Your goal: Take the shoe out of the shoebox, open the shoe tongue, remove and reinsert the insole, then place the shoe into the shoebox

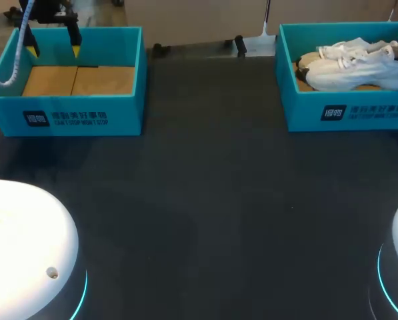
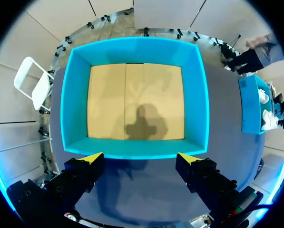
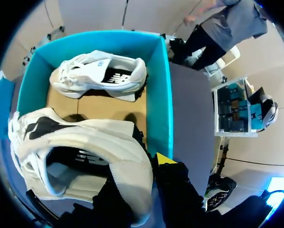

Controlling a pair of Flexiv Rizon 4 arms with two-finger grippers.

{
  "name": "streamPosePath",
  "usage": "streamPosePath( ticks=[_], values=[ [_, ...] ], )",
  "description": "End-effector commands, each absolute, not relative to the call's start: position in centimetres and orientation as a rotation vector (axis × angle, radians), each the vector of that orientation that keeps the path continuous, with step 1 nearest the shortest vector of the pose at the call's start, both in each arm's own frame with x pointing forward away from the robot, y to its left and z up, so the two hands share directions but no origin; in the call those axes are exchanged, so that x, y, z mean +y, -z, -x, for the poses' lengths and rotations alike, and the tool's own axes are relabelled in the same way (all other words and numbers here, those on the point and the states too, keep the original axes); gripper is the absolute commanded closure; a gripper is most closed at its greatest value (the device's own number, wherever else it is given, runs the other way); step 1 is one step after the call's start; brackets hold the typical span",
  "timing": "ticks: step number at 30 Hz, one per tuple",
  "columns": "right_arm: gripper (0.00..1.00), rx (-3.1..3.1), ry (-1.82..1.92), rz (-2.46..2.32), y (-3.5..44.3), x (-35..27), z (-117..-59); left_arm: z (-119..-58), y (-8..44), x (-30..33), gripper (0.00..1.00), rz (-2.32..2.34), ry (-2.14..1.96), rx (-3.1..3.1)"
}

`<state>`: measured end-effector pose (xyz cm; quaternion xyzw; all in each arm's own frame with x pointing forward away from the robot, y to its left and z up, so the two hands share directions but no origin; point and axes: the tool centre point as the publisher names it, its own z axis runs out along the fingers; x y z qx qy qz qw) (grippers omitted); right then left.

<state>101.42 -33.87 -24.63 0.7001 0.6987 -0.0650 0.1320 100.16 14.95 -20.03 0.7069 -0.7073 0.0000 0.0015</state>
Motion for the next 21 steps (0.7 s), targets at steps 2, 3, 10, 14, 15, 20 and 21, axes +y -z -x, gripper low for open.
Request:
streamPosePath(
  ticks=[2, 3, 10, 14, 15, 20, 21],
  values=[
    [1.0, 2.033, 0.207, -2.036, 20.3, -32.8, -100.2, -100.1, 20.0, 15.0, 0.0, -2.22, 0.0, -2.22],
    [1.0, 2.031, 0.205, -2.036, 20.0, -32.8, -100.1, -100.1, 20.0, 15.0, 0.0, -2.22, 0.0, -2.22],
    [1.0, 2.015, 0.213, -2.024, 17.5, -32.4, -99.4, -100.1, 20.0, 15.0, 0.0, -2.22, 0.0, -2.22],
    [1.0, 1.996, 0.202, -2.025, 16.2, -32.1, -99.3, -100.1, 20.0, 15.0, 0.0, -2.22, 0.0, -2.22],
    [1.0, 1.996, 0.202, -2.022, 15.9, -31.9, -99.2, -100.1, 20.0, 15.0, 0.0, -2.22, 0.0, -2.22],
    [1.0, 1.967, 0.177, -2.048, 14.7, -31.5, -99.2, -100.1, 20.0, 15.0, 0.0, -2.22, 0.0, -2.22],
    [1.0, 1.967, 0.177, -2.048, 14.7, -31.5, -99.2, -100.1, 20.0, 15.0, 0.0, -2.22, 0.0, -2.22]
  ],
)
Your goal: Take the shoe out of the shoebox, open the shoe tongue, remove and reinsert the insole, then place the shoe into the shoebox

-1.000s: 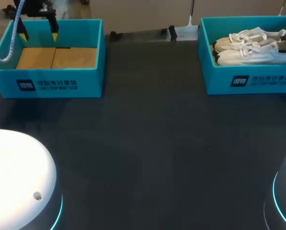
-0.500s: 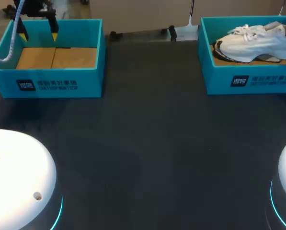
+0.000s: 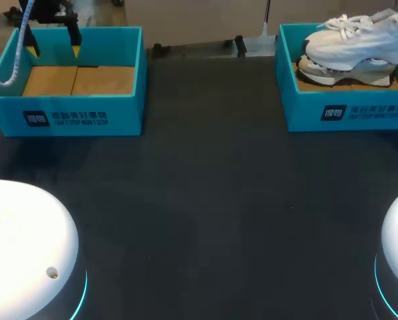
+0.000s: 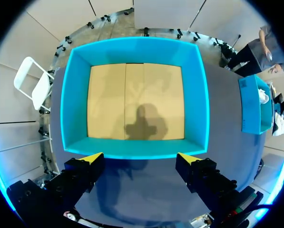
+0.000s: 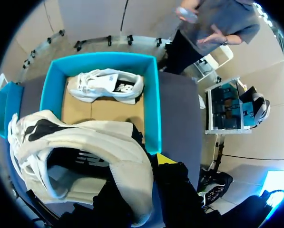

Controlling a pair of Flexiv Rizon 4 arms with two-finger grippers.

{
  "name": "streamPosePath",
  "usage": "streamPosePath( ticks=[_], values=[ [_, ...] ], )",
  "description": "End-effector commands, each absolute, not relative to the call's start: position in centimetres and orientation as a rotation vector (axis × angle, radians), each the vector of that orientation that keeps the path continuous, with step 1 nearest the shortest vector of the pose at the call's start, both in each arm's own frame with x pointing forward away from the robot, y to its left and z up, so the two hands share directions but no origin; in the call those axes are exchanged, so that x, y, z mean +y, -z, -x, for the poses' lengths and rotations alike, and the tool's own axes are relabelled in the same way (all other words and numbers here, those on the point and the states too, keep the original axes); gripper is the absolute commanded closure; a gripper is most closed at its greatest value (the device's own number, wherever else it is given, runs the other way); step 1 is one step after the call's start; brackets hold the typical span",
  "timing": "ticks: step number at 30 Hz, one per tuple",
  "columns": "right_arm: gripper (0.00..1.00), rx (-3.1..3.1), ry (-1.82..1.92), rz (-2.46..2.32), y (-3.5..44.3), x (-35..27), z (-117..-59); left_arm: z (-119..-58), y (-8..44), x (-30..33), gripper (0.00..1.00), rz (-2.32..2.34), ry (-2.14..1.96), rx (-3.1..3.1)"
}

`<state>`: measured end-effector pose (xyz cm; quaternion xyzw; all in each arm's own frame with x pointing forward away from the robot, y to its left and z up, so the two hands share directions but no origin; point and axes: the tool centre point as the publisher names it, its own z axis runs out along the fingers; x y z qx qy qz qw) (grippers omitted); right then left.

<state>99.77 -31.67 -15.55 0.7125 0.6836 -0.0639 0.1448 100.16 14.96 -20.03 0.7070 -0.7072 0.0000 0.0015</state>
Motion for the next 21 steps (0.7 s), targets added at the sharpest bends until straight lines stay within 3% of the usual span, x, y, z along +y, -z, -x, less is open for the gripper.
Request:
streamPosePath(
  ticks=[1, 21],
  values=[
    [1.0, 1.967, 0.177, -2.048, 14.7, -31.5, -99.2, -100.1, 20.0, 15.0, 0.0, -2.22, 0.0, -2.22],
    [1.0, 1.937, 0.195, -2.032, 13.8, -29.0, -97.1, -100.1, 20.0, 15.0, 0.0, -2.22, 0.0, -2.22]
  ],
)
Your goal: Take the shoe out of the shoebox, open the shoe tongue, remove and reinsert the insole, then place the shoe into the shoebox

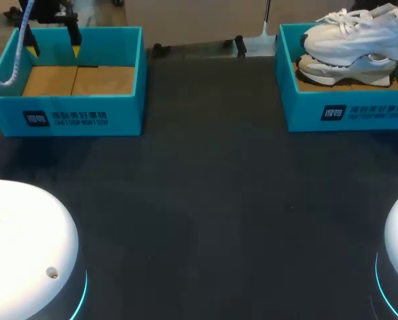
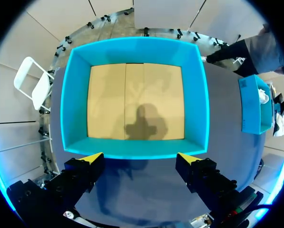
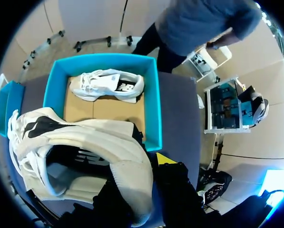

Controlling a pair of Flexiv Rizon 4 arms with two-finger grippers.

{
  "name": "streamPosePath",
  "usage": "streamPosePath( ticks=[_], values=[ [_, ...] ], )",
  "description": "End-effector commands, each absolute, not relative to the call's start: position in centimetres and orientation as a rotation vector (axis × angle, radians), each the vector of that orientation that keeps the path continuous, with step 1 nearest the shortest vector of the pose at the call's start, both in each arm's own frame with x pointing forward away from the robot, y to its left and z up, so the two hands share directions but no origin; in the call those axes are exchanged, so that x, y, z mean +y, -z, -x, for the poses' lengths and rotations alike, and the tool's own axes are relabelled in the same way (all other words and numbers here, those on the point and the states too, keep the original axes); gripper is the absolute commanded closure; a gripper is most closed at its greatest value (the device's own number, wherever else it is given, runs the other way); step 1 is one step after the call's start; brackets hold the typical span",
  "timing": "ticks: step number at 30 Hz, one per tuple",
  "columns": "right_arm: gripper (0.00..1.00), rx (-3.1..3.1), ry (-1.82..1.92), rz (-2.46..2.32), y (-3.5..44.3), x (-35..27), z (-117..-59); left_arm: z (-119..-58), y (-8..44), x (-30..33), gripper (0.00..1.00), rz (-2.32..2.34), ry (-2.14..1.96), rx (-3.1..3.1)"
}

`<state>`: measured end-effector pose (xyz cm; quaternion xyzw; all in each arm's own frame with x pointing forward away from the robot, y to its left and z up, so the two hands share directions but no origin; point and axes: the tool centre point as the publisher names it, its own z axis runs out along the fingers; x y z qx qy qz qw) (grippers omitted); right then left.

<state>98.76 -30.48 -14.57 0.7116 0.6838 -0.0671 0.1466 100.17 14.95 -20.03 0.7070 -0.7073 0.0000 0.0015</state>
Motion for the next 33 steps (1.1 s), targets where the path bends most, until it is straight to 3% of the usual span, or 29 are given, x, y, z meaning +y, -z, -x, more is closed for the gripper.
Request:
streamPosePath(
  ticks=[1, 17, 33],
  values=[
    [1.0, 1.927, 0.184, -2.039, 13.5, -28.2, -96.3, -100.1, 20.0, 15.0, 0.0, -2.22, 0.0, -2.22],
    [1.0, 1.947, 0.214, -2.042, 11.8, -18.3, -86.7, -100.1, 20.0, 15.0, 0.0, -2.22, 0.0, -2.22],
    [1.0, 2.037, 0.275, -2.025, 13.4, -8.2, -78.1, -100.1, 20.0, 15.0, 0.0, -2.22, 0.0, -2.22]
  ],
)
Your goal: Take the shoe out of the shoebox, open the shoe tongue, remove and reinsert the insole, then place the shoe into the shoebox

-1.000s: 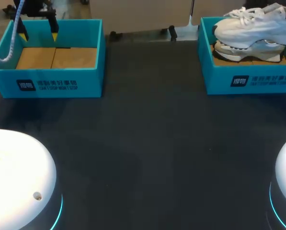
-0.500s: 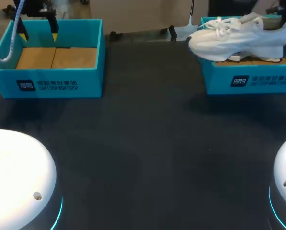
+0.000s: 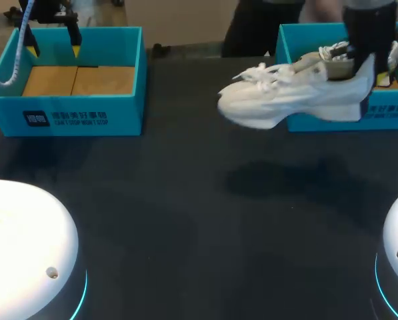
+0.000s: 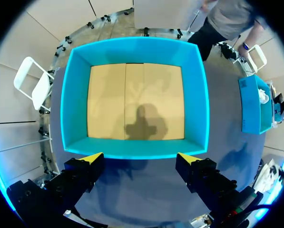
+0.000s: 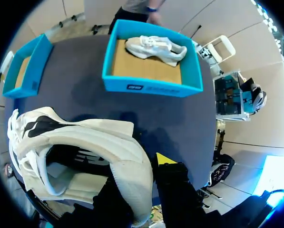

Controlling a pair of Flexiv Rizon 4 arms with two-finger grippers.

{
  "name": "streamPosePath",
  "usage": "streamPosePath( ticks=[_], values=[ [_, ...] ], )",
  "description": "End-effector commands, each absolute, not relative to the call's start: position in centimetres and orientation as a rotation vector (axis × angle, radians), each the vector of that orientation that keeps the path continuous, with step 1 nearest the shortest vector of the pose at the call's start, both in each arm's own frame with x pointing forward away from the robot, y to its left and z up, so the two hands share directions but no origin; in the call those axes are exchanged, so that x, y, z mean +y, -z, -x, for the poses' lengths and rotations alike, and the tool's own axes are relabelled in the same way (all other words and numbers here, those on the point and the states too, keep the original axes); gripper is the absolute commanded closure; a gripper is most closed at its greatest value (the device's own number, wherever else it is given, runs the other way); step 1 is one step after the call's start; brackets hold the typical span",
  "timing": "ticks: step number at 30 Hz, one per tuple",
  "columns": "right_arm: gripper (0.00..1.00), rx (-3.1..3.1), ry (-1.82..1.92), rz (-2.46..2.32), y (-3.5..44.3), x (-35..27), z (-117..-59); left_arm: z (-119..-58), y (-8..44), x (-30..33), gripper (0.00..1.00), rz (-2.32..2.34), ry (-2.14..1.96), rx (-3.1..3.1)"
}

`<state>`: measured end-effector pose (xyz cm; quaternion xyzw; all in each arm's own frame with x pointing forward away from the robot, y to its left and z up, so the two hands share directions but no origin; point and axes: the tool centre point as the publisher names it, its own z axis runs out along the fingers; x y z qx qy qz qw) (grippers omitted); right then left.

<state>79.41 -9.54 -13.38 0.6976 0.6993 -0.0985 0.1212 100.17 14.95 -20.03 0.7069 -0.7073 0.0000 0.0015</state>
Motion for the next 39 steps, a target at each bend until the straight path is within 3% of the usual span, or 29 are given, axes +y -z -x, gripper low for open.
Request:
streamPosePath(
  ticks=[1, 21, 39],
  values=[
    [1.0, 2.048, 0.284, -2.021, 13.3, -7.7, -77.9, -100.1, 20.0, 15.0, 0.0, -2.22, 0.0, -2.22],
    [1.0, 2.072, 0.284, -2.023, 12.7, -7.1, -77.5, -100.1, 20.0, 15.0, 0.0, -2.22, 0.0, -2.22],
    [1.0, 2.035, 0.246, -1.979, 17.2, 0.2, -73.9, -100.1, 20.0, 15.0, 0.0, -2.22, 0.0, -2.22]
  ],
)
